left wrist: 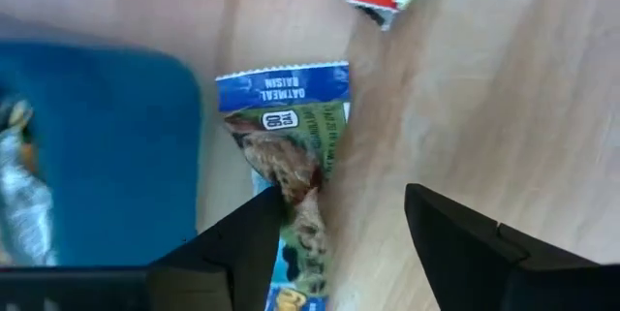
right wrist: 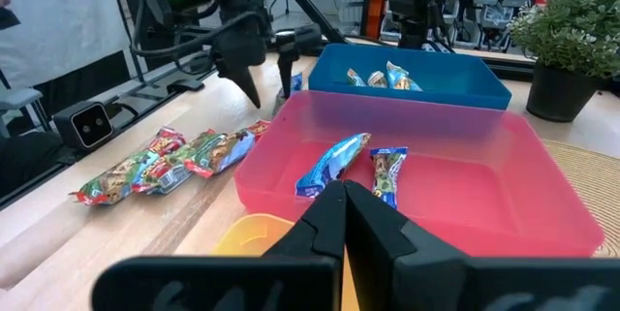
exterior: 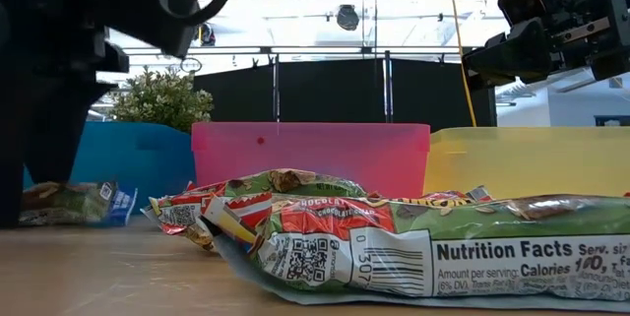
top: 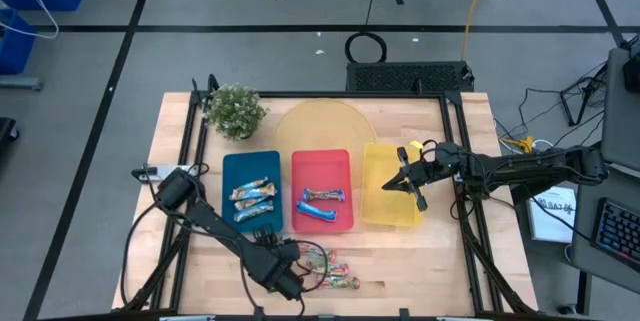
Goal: Pick and place Granola Bars by type
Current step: Put the blue granola bar into the pink bin
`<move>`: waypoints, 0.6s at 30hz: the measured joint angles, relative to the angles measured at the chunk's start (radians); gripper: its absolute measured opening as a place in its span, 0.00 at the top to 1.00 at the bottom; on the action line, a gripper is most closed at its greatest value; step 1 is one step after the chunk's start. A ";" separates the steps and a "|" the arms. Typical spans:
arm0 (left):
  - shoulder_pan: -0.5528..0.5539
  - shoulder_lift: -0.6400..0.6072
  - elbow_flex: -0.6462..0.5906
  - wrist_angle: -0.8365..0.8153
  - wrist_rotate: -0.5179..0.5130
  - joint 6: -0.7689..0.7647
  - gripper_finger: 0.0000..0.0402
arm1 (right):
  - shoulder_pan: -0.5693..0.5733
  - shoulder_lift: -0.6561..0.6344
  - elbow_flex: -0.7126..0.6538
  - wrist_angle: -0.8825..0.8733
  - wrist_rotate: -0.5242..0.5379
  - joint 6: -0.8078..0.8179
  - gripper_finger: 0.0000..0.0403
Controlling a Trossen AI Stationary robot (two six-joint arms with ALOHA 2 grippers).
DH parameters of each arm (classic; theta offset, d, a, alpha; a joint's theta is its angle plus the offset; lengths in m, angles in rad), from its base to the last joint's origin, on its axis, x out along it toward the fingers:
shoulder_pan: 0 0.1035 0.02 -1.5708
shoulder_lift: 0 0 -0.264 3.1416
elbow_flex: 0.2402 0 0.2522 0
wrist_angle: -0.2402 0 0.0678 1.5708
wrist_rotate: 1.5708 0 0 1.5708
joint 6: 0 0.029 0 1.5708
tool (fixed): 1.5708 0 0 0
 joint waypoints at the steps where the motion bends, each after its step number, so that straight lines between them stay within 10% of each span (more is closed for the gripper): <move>1: 0.004 -0.001 -0.012 0.029 0.015 0.018 0.45 | 0.000 0.000 0.000 0.000 0.000 0.000 1.00; 18: -0.041 0.004 0.079 0.187 0.193 -0.005 0.61 | 0.000 0.000 0.000 -0.001 0.000 0.003 1.00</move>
